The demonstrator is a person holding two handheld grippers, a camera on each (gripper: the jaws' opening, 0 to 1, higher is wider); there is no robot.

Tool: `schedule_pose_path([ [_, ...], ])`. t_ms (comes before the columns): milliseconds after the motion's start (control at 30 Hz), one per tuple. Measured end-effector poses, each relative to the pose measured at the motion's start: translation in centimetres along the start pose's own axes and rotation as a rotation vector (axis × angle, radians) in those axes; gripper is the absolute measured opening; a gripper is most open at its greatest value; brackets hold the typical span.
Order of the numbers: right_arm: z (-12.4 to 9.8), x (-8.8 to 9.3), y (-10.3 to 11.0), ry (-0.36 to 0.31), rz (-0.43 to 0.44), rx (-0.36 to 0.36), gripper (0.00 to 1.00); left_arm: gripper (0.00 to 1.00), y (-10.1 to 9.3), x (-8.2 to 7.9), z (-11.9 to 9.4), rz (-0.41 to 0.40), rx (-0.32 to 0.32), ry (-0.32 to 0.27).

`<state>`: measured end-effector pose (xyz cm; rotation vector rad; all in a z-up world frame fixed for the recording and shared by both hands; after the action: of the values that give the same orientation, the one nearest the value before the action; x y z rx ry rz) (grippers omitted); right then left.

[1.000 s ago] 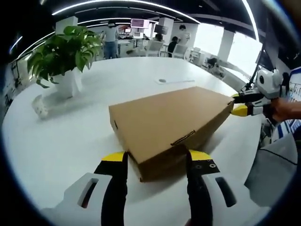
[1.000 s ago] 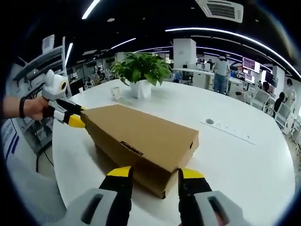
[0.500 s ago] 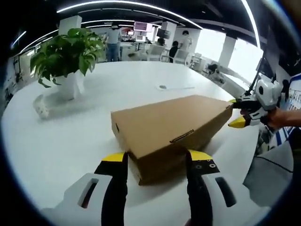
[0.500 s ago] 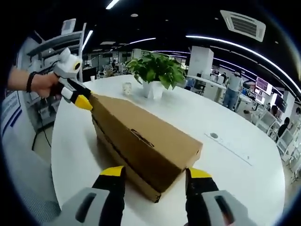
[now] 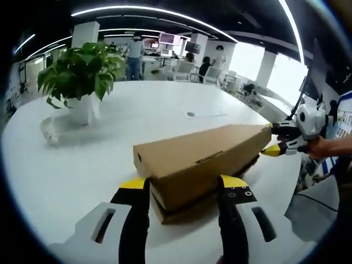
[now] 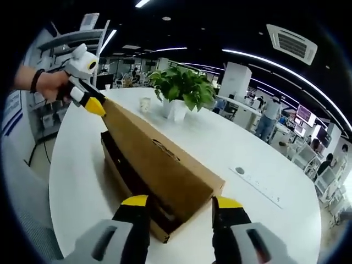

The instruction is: Operate the shoe box by opening the lid, removing the specified soft item, and placing it in the target area until the item is outside and the box remains undamaged.

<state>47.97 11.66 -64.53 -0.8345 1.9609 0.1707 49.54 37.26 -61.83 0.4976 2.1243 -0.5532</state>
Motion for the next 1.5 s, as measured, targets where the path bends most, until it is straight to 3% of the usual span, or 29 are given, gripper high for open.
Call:
schedule_pose_path([
  [133,-0.2,-1.3,-1.0,-0.043,-0.019,0.048,0.36,0.49,0.2,-1.3,-0.3,-0.010,0.000,-0.035],
  [333,0.1,-1.7,-1.6,-0.041,-0.059,0.063,0.35,0.49,0.5,-2.4,-0.1,0.022,-0.007,-0.044],
  [433,0.1,-2.0,-2.3,-0.046,-0.048,0.093,0.28,0.49,0.7,-3.0,-0.1,0.025,-0.009,-0.054],
  [1100,-0.1,-2.9,-4.4,-0.059,-0.008,0.211,0.04,0.48,0.8,-5.1,-0.1,0.033,-0.016,-0.096],
  [1500,0.0,-3.4,-5.1,-0.059,0.014,0.238,0.01,0.48,0.8,-6.0,-0.1,0.061,-0.021,-0.104],
])
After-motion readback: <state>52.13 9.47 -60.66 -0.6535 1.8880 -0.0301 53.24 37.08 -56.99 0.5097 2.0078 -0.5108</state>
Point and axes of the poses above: the point that each gripper's makers call its tool centre point, and the gripper's own axes: z roughly forward along the fingers, y roughly to its left, x roughly out of its underside, the point moved 2 cm from there along -z, roughly backward along the fingers
